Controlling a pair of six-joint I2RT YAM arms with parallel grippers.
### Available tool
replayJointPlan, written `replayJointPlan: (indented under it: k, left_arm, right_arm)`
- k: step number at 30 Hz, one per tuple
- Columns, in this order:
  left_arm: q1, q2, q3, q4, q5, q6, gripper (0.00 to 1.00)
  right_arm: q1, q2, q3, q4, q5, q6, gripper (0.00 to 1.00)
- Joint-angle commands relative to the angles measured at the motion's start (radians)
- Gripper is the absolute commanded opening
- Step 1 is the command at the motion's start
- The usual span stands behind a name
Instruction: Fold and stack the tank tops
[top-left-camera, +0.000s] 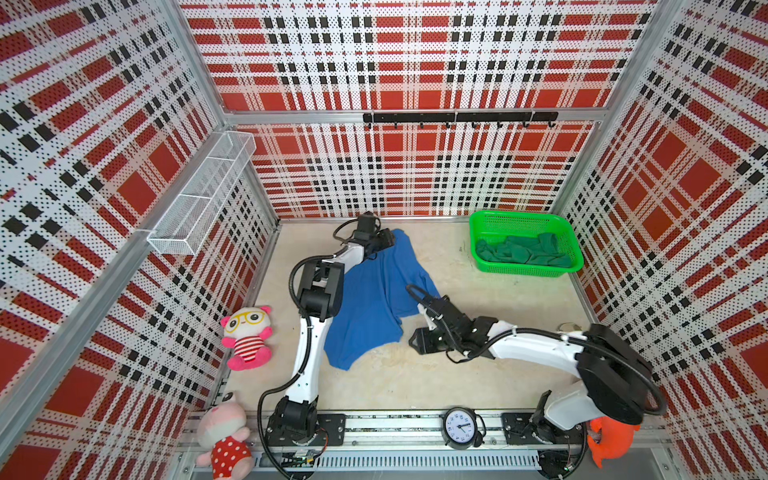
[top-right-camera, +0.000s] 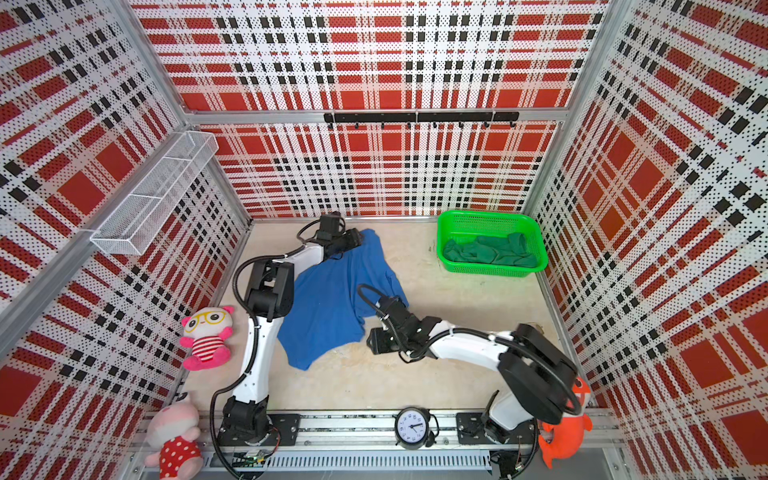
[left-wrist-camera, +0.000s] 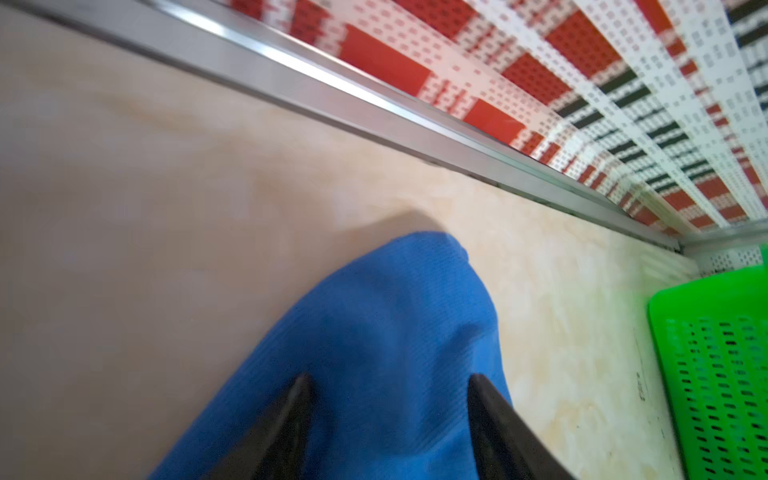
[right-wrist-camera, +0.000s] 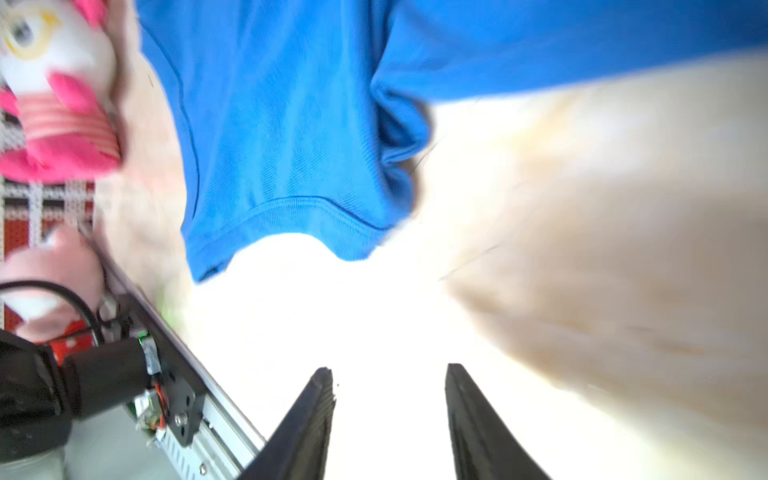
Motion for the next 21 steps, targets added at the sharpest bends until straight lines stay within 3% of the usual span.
replayJointPlan:
  k: [1, 4, 7, 12, 14, 17, 21]
  left_arm:
    - [-0.074, 0.081, 0.133, -0.197, 0.088, 0.093, 0.65]
    - [-0.090, 0.023, 0.133, -0.240, 0.059, 0.182, 0.73]
    - [-0.072, -0.137, 0.009, -0.220, -0.012, 0.246, 0.77]
    - [-0.017, -0.453, -0.240, -0.213, -0.120, 0.257, 0.79]
    - [0.005, -0.607, -0.435, -0.168, -0.164, 0.197, 0.77]
    - [0.024, -0.842, -0.830, 0.042, -0.184, 0.055, 0.61]
    - [0.069, -1.026, -1.208, 0.227, -0.159, -0.104, 0.51]
  right_arm:
    - [-0.118, -0.090, 0.017, -0.191, 0.126, -0.081, 0.48]
    - [-0.209, -0.112, 0.034, -0.231, 0.128, -0.153, 0.45]
    - [-0.239, -0.074, 0.074, -0.218, 0.133, -0.211, 0.38]
    - [-0.246, 0.117, 0.172, -0.126, 0.060, -0.280, 0.28]
    - [-0.246, 0.203, 0.213, -0.096, 0.032, -0.288, 0.24]
    - [-0.248, 0.292, 0.248, -0.061, 0.017, -0.284, 0.21]
    - [-0.255, 0.356, 0.259, -0.065, 0.058, -0.296, 0.18]
